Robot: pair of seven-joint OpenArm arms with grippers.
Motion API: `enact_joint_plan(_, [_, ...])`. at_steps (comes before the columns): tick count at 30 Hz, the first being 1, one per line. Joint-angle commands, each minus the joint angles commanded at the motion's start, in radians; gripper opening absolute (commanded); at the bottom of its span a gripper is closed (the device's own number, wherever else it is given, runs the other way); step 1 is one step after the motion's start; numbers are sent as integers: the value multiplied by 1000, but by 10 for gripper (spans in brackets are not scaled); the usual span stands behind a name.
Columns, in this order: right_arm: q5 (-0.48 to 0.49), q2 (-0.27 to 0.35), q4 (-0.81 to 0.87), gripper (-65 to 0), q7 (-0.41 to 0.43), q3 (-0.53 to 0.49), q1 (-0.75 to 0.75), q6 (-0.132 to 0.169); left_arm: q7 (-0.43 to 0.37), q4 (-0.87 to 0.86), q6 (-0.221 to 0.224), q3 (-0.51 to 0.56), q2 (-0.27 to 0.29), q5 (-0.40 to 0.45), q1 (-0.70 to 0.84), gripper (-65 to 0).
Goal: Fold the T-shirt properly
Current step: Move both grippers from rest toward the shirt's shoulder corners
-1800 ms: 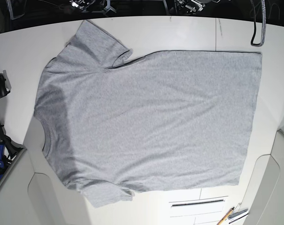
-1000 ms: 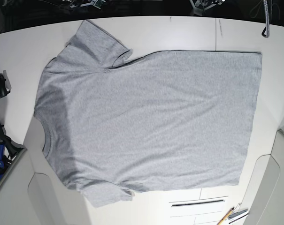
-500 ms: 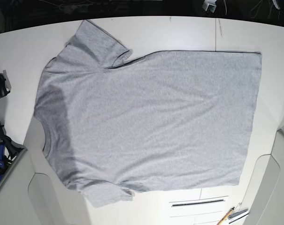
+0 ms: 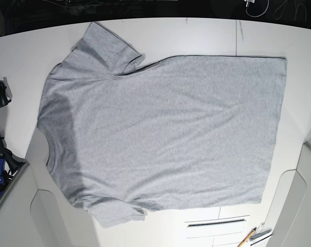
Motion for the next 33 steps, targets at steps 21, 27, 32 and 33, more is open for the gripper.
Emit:
enact_joint_plan(21, [296,35,396,-616,-89,439,-243,232,103,482,-4,-406,0,-172,306,-581])
enact_joint_plan(27, [296,36,520,-616,-94,470,-341,232,104,562,-4,-465,0,-209,364,-581])
enact_joint_plan(32, [382,35,628,-616,-139,541,-393,232,130,593,-4,-526,0,-217,367,-581])
enact_joint_plan(33, [410,35,644,-616,-157,561,-393,232,130,598,-4,-534,0,-233,367,-581])
